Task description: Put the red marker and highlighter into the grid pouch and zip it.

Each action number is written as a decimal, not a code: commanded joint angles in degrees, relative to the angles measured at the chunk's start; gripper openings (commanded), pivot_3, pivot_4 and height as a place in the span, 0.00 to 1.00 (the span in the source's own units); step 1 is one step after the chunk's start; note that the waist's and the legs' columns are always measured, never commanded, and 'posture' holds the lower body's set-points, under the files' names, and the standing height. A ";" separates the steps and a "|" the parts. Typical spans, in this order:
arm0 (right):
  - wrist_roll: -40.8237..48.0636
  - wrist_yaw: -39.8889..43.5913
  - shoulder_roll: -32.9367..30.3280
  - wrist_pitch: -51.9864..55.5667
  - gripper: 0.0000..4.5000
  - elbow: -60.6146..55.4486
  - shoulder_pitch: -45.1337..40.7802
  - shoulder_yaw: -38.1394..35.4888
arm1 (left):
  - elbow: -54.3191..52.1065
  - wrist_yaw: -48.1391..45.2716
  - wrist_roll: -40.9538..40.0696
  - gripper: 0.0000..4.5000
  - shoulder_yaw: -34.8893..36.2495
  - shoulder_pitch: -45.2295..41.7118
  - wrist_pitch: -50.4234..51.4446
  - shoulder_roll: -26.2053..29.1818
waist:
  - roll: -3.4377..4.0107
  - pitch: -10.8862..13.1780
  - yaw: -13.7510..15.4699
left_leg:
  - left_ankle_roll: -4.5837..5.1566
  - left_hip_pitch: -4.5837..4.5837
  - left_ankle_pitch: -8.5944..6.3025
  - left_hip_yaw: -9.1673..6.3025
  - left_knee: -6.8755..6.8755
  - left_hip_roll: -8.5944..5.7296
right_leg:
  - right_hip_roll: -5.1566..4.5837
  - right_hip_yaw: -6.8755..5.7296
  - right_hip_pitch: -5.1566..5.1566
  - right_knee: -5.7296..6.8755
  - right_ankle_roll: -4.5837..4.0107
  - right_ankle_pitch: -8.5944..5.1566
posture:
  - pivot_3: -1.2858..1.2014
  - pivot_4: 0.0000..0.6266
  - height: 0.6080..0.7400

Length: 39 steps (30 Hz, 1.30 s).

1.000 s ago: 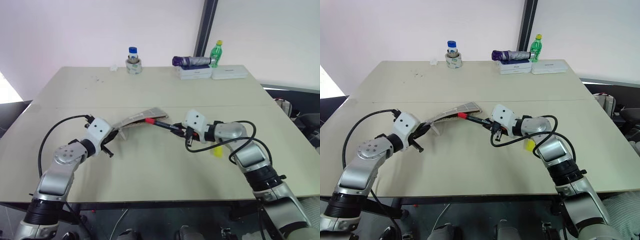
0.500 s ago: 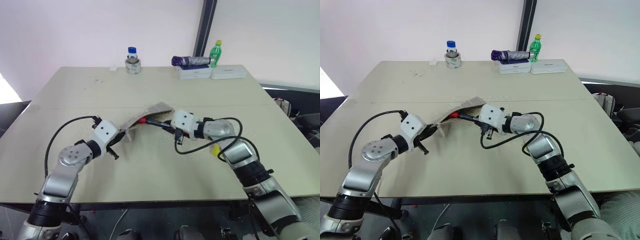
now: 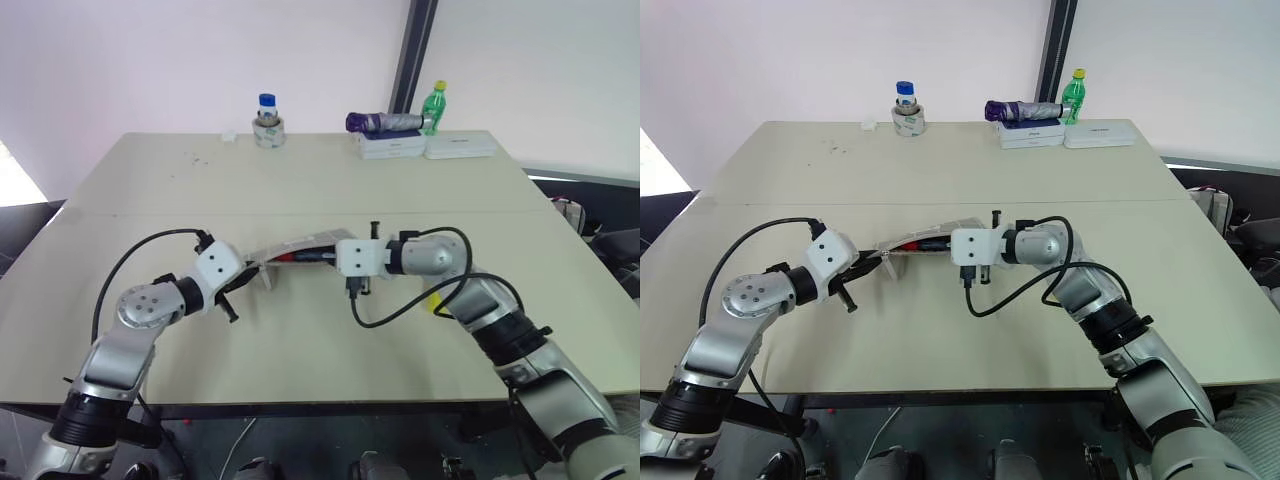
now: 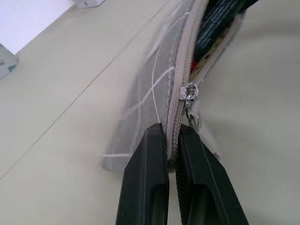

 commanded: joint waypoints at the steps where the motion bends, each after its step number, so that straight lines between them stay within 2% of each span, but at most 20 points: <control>1: -1.26 0.36 -1.59 -2.81 0.09 -1.60 0.49 -0.36 | -1.29 0.15 -0.11 0.00 0.78 -1.29 -2.34 0.14 | 0.00 0.00 -0.06 | 0.00 0.00 0.00 0.00 0.00 0.00 | 0.01 0.00 -0.01 0.00 0.00 0.00 | 0.52 0.24 1.00; 3: 0.00 0.19 0.01 -1.50 0.09 -2.70 0.94 -0.79 | -1.03 0.22 -0.23 0.00 0.55 -1.59 -2.62 -0.40 | 0.00 0.00 -0.23 | 0.00 0.00 0.00 0.00 0.00 0.01 | 0.02 0.00 0.00 0.00 0.00 0.00 | 0.52 0.24 1.00; 9: -2.65 -2.34 1.50 -8.19 0.09 -1.82 0.01 0.64 | -1.07 -1.33 -0.87 0.00 -0.01 -2.17 -3.54 -1.03 | 0.00 0.00 -0.16 | -0.02 0.01 0.01 0.00 0.01 0.02 | 0.04 0.01 -0.01 0.03 0.00 0.00 | 0.52 0.24 1.00; 15: -0.92 -0.63 1.84 -7.74 0.09 -1.55 0.54 -0.32 | -0.39 -2.47 -0.76 0.00 0.57 -2.09 -4.71 -0.62 | 0.00 0.00 -0.07 | -0.02 0.01 0.01 0.01 0.02 0.01 | 0.02 0.01 0.00 0.02 0.00 0.00 | 0.52 0.24 1.00; 23: 3.76 1.81 1.28 -6.80 1.00 -3.72 1.53 -2.32 | -0.31 -1.47 -0.30 0.00 0.47 -1.73 -4.54 -1.38 | 0.00 0.00 -0.13 | -0.02 0.01 0.01 0.00 0.02 0.02 | 0.03 0.01 0.00 0.04 0.00 0.00 | 0.52 0.24 1.00; 27: 11.16 5.69 0.87 -2.99 1.00 -8.50 2.70 -5.48 | -0.25 -0.73 0.14 0.00 0.41 -1.74 -4.44 -1.60 | 0.00 0.00 -0.05 | -0.02 0.01 0.01 -0.01 0.02 0.02 | 0.03 0.01 0.00 0.04 0.00 0.00 | 0.52 0.24 1.00; 31: 24.28 9.64 0.22 11.40 1.00 -17.58 5.04 -11.62 | 0.15 2.00 1.62 0.00 0.44 -1.89 -2.92 -2.31 | 0.00 0.00 0.15 | -0.02 0.00 0.01 -0.04 0.03 0.03 | 0.02 0.00 0.02 0.04 0.00 0.00 | 0.52 0.24 1.00; 34: 28.93 8.50 -1.15 19.71 1.00 -20.02 6.55 -15.97 | 1.41 4.49 3.59 0.00 0.20 -2.36 -2.81 -2.84 | 0.00 0.00 0.31 | 0.00 0.02 0.00 -0.05 0.04 0.03 | 0.01 -0.01 0.05 0.05 0.00 0.00 | 0.52 0.24 1.00; 36: 28.30 5.23 -2.55 24.29 1.00 -19.36 7.08 -18.03 | 1.88 5.80 4.39 0.00 0.27 -2.69 -2.76 -3.26 | -0.01 0.00 0.45 | 0.10 0.06 -0.06 -0.05 0.05 0.02 | 0.00 -0.01 0.09 0.04 0.00 0.00 | 0.52 0.24 1.00; 39: 19.61 -5.88 -5.91 29.24 1.00 -14.20 8.66 -19.82 | 2.42 7.16 5.46 0.00 -0.05 -2.92 -3.28 -3.71 | -0.02 -0.01 0.75 | 0.12 0.07 -0.07 -0.03 0.05 -0.01 | -0.01 0.00 0.09 0.05 0.00 0.00 | 0.52 0.24 1.00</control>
